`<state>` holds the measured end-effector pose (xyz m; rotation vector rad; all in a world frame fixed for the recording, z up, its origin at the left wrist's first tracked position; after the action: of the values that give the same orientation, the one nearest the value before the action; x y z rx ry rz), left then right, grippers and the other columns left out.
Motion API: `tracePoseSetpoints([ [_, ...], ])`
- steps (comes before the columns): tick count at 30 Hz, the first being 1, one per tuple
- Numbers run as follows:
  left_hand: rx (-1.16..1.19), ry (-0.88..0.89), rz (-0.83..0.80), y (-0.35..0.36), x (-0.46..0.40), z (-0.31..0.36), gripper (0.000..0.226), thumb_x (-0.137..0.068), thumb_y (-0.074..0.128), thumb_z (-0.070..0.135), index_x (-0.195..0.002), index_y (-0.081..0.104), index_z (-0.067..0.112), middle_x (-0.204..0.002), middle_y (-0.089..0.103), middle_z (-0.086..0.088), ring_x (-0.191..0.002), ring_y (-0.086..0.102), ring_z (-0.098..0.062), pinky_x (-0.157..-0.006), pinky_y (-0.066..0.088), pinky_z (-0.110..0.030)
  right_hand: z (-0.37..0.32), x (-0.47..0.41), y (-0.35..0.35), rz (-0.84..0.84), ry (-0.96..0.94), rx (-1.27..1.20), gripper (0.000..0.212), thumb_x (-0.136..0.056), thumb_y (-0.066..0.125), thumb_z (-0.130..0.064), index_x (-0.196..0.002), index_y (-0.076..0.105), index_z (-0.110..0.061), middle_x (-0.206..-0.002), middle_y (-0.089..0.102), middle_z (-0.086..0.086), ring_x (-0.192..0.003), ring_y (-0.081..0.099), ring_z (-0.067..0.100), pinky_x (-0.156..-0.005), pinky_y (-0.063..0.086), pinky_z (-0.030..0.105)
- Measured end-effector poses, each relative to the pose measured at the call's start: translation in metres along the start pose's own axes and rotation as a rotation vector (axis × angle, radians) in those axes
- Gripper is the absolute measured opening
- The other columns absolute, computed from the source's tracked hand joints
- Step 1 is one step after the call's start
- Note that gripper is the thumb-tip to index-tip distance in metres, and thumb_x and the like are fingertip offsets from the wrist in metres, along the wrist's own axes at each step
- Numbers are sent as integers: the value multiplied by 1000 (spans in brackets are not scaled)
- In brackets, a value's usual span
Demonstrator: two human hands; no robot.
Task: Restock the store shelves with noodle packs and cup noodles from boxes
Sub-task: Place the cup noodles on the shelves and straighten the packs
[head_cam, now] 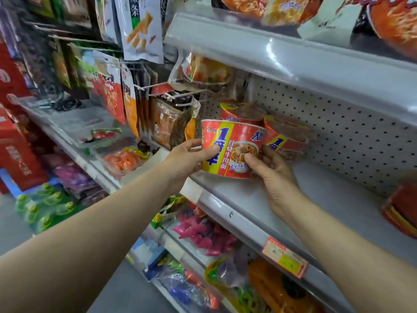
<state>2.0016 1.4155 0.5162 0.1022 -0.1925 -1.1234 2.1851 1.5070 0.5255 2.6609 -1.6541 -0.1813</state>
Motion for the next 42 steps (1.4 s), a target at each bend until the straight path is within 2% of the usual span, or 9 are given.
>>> tracePoseSetpoints([
  [2,-4,2,-2,-5,-6,1,72,-65,83,39,-130,58,18,-113,75,-1,-103,72,-14,-101,50,-35,2,-5,4,1,-15,15,69,-67,82,-31,-132,61,-19,-122,72,0,-114,68,16,-101,53,36],
  [6,23,-10,-38,-10,-18,-1,58,-82,80,22,-134,55,17,-117,73,-2,-98,73,-11,-71,56,-17,7,-13,8,-11,-50,17,71,-69,81,-26,-136,58,-18,-127,70,-1,-118,66,13,-100,52,32],
  [8,34,-4,-50,-14,-24,-6,69,-79,85,20,-140,51,17,-125,69,-4,-106,71,-15,-81,58,-22,12,-17,8,-21,-59,21,69,-74,80,-18,-139,56,-16,-129,69,0,-120,65,14,-99,52,31],
  [11,46,1,-48,-20,-28,-9,91,-62,93,22,-140,47,18,-133,62,-9,-120,64,-23,-104,51,-43,19,-22,7,-15,-73,32,67,-79,77,-2,-140,52,-17,-130,67,-2,-118,65,11,-97,54,27],
  [18,76,3,-51,-22,-37,-5,59,-82,73,-7,-134,51,7,-128,64,-17,-118,65,-29,-100,54,-42,24,-32,12,-7,-70,25,71,-79,77,5,-141,48,-16,-131,65,-1,-119,64,12,-90,56,22],
  [26,61,-7,-78,-24,-37,-5,51,-88,62,-15,-126,61,18,-126,68,-11,-121,63,-26,-105,50,-42,31,-34,19,-2,-59,56,72,-79,73,15,-139,44,-12,-123,64,-3,-113,64,6,-80,55,14],
  [34,66,-29,28,-26,-38,-13,73,-87,67,-7,-151,40,13,-140,60,-9,-127,58,-26,-113,42,-50,38,-37,19,46,-47,121,63,-81,78,5,-132,51,-18,-123,67,-3,-115,65,12,-90,53,23],
  [37,48,-34,43,-18,-29,-10,72,-89,66,-7,-151,39,15,-131,64,-4,-122,60,-22,-114,41,-49,37,-31,14,78,-8,133,59,-82,79,-2,-132,54,-19,-124,68,-2,-113,65,10,-93,53,27],
  [42,23,-39,147,-3,0,3,84,-89,71,1,-157,25,16,-151,41,-8,-119,44,-18,-115,35,-44,25,-7,1,145,86,172,50,-86,79,-17,-129,55,-25,-124,57,-7,-107,58,2,-101,52,38],
])
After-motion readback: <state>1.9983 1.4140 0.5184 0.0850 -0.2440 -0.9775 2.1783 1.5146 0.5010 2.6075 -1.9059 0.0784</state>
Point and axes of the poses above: each hand's wrist, its own x-axis away from the middle knuckle, its own y-axis out of the palm, z = x × y, the point moved 3 cm from there along -x, towards the middle knuckle
